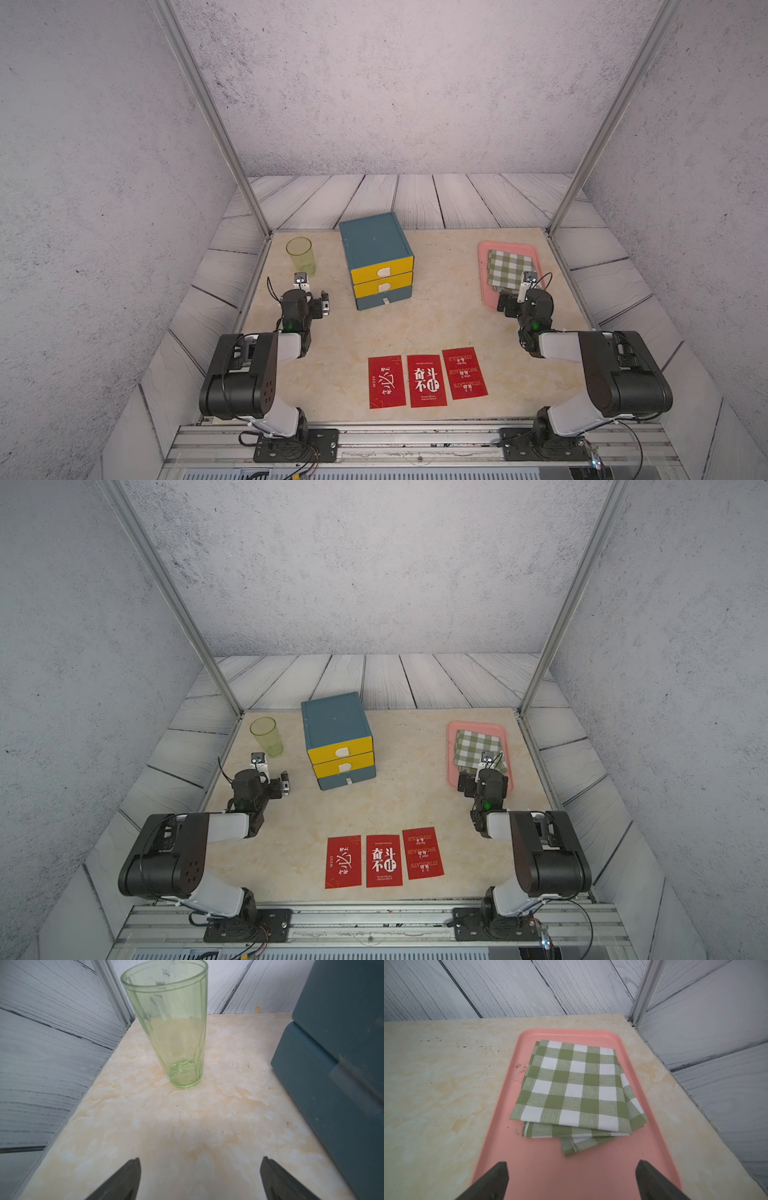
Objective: Take the postcards out of the drawer
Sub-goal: Reset both arms
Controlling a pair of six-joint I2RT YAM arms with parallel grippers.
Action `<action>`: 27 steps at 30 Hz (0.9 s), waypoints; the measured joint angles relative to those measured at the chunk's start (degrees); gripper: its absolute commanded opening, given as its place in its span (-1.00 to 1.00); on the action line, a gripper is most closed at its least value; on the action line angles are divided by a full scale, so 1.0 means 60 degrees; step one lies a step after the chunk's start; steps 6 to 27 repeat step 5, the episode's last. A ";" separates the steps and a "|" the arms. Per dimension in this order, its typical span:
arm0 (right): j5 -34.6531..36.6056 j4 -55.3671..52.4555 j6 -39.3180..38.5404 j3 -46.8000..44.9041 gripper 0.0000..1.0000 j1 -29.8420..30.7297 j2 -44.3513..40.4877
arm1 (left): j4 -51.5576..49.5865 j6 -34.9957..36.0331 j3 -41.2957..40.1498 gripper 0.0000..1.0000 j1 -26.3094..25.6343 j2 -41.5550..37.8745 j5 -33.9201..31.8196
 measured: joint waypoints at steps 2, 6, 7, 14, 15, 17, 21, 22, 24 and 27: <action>0.0000 0.0000 0.0000 0.0000 0.98 0.0000 0.0000 | -0.0029 0.0000 0.0040 0.92 0.0000 0.0000 0.0004; 0.0000 0.0000 0.0000 0.0000 0.98 0.0000 0.0000 | -0.0047 0.0000 0.0051 0.91 0.0000 0.0000 0.0004; 0.0000 0.0000 0.0000 0.0000 0.98 0.0000 0.0000 | -0.0047 0.0000 0.0051 0.91 0.0000 0.0000 0.0004; 0.0000 0.0000 0.0000 0.0000 0.98 0.0000 0.0000 | -0.0047 0.0000 0.0051 0.91 0.0000 0.0000 0.0004; 0.0000 0.0000 0.0000 0.0000 0.98 0.0000 0.0000 | -0.0047 0.0000 0.0051 0.91 0.0000 0.0000 0.0004; 0.0000 0.0000 0.0000 0.0000 0.98 0.0000 0.0000 | -0.0047 0.0000 0.0051 0.91 0.0000 0.0000 0.0004; 0.0000 0.0000 0.0000 0.0000 0.98 0.0000 0.0000 | -0.0047 0.0000 0.0051 0.91 0.0000 0.0000 0.0004; 0.0000 0.0000 0.0000 0.0000 0.98 0.0000 0.0000 | -0.0047 0.0000 0.0051 0.91 0.0000 0.0000 0.0004; 0.0000 0.0000 0.0000 0.0000 0.98 0.0000 0.0000 | -0.0047 0.0000 0.0051 0.91 0.0000 0.0000 0.0004; 0.0000 0.0000 0.0000 0.0000 0.98 0.0000 0.0000 | -0.0047 0.0000 0.0051 0.91 0.0000 0.0000 0.0004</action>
